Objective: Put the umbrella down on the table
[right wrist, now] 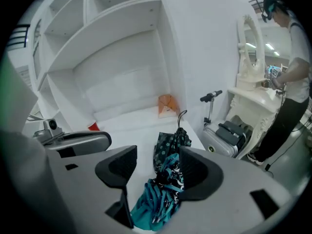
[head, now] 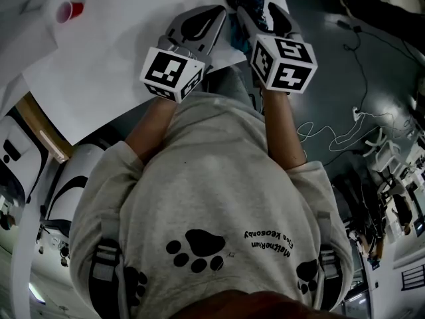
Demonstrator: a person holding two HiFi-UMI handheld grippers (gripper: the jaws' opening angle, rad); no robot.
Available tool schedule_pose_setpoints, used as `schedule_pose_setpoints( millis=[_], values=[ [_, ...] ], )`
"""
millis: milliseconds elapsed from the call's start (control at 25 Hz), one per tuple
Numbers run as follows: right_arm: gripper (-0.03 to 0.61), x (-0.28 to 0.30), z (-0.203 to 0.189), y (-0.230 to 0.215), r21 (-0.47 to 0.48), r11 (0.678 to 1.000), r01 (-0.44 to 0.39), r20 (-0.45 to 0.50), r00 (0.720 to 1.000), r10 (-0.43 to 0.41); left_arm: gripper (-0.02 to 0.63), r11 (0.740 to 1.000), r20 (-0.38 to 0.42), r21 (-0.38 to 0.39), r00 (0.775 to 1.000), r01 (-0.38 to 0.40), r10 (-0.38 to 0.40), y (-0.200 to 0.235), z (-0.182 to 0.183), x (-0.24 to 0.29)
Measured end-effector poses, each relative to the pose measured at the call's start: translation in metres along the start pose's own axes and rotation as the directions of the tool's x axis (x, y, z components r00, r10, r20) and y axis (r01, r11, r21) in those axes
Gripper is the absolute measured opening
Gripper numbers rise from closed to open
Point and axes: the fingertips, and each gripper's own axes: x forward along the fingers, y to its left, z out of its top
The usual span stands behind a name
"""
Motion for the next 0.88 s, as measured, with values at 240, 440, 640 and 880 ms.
schedule_pose_setpoints(
  millis=[240,440,640,880],
  values=[
    [0.221,-0.031,0.025,0.005,-0.011,1.000,0.015,0.116,0.993,-0.013,0.017,0.998,0.044,0.053,0.998,0.033,-0.035,-0.025,0.033,-0.007],
    [0.120,-0.058,0.037,0.012,-0.023,0.998,0.057,0.163,0.985,-0.052,0.017,0.994,0.058,0.086,0.996,0.069,-0.074,-0.045,0.054,-0.019],
    [0.059,-0.086,0.048,0.018,-0.027,0.993,0.117,0.238,0.965,-0.107,0.017,0.988,0.074,0.120,0.991,0.100,-0.110,-0.058,0.068,-0.031],
    [0.038,-0.121,0.055,0.029,-0.007,0.986,0.167,0.334,0.930,-0.155,0.017,0.983,0.090,0.118,0.985,0.138,-0.149,-0.069,0.076,-0.050]
  ],
)
